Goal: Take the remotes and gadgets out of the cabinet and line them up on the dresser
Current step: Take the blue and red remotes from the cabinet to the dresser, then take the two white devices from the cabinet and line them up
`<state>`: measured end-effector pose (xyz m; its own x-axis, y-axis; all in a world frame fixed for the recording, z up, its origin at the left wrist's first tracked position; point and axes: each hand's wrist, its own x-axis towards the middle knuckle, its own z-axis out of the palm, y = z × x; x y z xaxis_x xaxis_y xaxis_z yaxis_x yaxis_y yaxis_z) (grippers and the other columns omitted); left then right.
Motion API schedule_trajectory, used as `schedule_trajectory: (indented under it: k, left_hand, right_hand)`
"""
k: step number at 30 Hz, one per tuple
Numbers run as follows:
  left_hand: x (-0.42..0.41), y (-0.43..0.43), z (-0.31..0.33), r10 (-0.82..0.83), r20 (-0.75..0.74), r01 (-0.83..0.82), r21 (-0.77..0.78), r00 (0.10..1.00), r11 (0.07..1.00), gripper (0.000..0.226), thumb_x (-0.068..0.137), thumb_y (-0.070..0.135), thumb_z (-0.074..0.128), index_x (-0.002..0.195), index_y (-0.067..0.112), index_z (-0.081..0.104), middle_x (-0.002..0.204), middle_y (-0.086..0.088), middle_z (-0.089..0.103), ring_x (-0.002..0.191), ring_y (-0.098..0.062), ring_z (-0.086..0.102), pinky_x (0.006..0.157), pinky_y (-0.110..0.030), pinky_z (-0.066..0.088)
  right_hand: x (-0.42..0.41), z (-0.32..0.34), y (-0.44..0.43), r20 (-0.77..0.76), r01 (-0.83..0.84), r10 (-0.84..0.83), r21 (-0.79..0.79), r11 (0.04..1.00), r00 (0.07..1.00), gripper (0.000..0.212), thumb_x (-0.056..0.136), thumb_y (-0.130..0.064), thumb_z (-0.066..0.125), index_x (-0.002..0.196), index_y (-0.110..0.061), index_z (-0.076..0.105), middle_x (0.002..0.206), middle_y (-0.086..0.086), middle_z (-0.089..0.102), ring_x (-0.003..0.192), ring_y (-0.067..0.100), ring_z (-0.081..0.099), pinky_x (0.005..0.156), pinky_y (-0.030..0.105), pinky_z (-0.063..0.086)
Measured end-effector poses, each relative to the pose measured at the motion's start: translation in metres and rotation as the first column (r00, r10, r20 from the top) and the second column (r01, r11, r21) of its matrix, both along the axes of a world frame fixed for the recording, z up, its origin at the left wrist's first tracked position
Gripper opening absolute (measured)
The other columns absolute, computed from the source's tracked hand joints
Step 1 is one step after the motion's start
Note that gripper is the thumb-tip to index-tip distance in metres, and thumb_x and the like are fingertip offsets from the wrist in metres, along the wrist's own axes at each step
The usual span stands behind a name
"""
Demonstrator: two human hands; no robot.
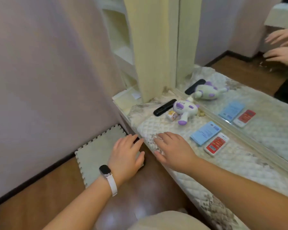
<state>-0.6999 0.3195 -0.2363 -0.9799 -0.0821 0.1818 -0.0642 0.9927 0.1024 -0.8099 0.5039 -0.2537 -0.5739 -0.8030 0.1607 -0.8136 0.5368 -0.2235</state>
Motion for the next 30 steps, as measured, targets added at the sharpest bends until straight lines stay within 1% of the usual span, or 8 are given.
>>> schedule_trajectory:
  k: [2,6,10,13,17,22,27,30]
  left_hand:
    - [0.033,-0.02,0.004,0.067,-0.009,-0.067,0.005,0.998,0.998,0.043,0.086,0.038,0.05,0.122,0.018,0.064,0.126,-0.006,0.063,0.117,-0.028,0.059,0.1,-0.047,0.046]
    - [0.125,-0.068,0.018,0.197,-0.084,-0.198,-0.002,0.977,0.98,0.039,0.086,0.036,0.055,0.117,0.016,0.067,0.122,-0.007,0.065,0.113,-0.027,0.06,0.095,-0.042,0.046]
    - [0.224,-0.107,0.035,0.338,-0.192,-0.344,0.001,0.921,0.939,0.036,0.086,0.036,0.056,0.114,0.016,0.068,0.119,-0.007,0.066,0.112,-0.027,0.059,0.097,-0.04,0.041]
    - [0.296,-0.132,0.043,0.45,-0.217,-0.459,0.009,0.866,0.888,0.038,0.087,0.037,0.054,0.116,0.016,0.068,0.123,-0.006,0.065,0.118,-0.027,0.057,0.1,-0.044,0.043]
    - [0.388,-0.152,0.05,0.601,-0.25,-0.614,0.036,0.759,0.789,0.04,0.088,0.038,0.052,0.12,0.018,0.066,0.125,-0.004,0.064,0.121,-0.026,0.055,0.101,-0.043,0.042]
    - [0.477,-0.164,0.054,0.736,-0.271,-0.752,0.06,0.62,0.656,0.041,0.089,0.038,0.053,0.123,0.019,0.066,0.127,-0.003,0.064,0.122,-0.024,0.055,0.102,-0.043,0.042]
    - [0.549,-0.16,0.054,0.846,-0.275,-0.868,0.065,0.458,0.491,0.041,0.091,0.04,0.052,0.126,0.021,0.063,0.131,-0.001,0.061,0.127,-0.021,0.052,0.107,-0.042,0.037]
    - [0.582,-0.161,0.055,0.895,-0.26,-0.918,0.065,0.363,0.391,0.041,0.092,0.041,0.051,0.127,0.022,0.063,0.131,-0.001,0.061,0.126,-0.021,0.052,0.107,-0.041,0.037]
  right_hand:
    - [0.019,0.006,-0.027,-0.04,-0.08,0.079,-0.001,0.997,0.996,0.048,0.088,-0.047,0.047,0.12,-0.015,0.063,0.118,0.008,0.064,0.108,0.029,0.058,0.089,0.041,0.047]
    - [0.082,0.024,-0.093,-0.1,-0.288,0.286,-0.005,0.958,0.953,0.048,0.092,-0.048,0.046,0.122,-0.015,0.062,0.123,0.009,0.062,0.113,0.029,0.056,0.092,0.041,0.046]
    - [0.16,0.044,-0.155,-0.157,-0.472,0.46,-0.05,0.88,0.874,0.046,0.091,-0.045,0.049,0.121,-0.013,0.062,0.122,0.01,0.062,0.11,0.031,0.057,0.09,0.043,0.048]
    - [0.216,0.058,-0.203,-0.214,-0.592,0.574,-0.025,0.806,0.791,0.048,0.092,-0.047,0.048,0.124,-0.014,0.061,0.125,0.009,0.061,0.113,0.03,0.056,0.094,0.043,0.045]
    - [0.29,0.072,-0.257,-0.274,-0.703,0.676,-0.001,0.711,0.684,0.05,0.09,-0.048,0.047,0.124,-0.015,0.063,0.126,0.008,0.063,0.116,0.03,0.056,0.101,0.039,0.035]
    - [0.368,0.085,-0.308,-0.294,-0.825,0.797,0.044,0.563,0.528,0.052,0.091,-0.05,0.046,0.128,-0.016,0.06,0.129,0.009,0.061,0.118,0.032,0.056,0.1,0.044,0.045]
    - [0.436,0.087,-0.351,-0.334,-0.927,0.882,0.056,0.371,0.332,0.051,0.092,-0.05,0.047,0.128,-0.017,0.061,0.13,0.006,0.061,0.12,0.029,0.055,0.102,0.042,0.041]
    - [0.47,0.087,-0.376,-0.351,-0.963,0.905,0.037,0.268,0.238,0.05,0.092,-0.049,0.047,0.127,-0.016,0.061,0.128,0.008,0.062,0.119,0.03,0.056,0.1,0.042,0.043]
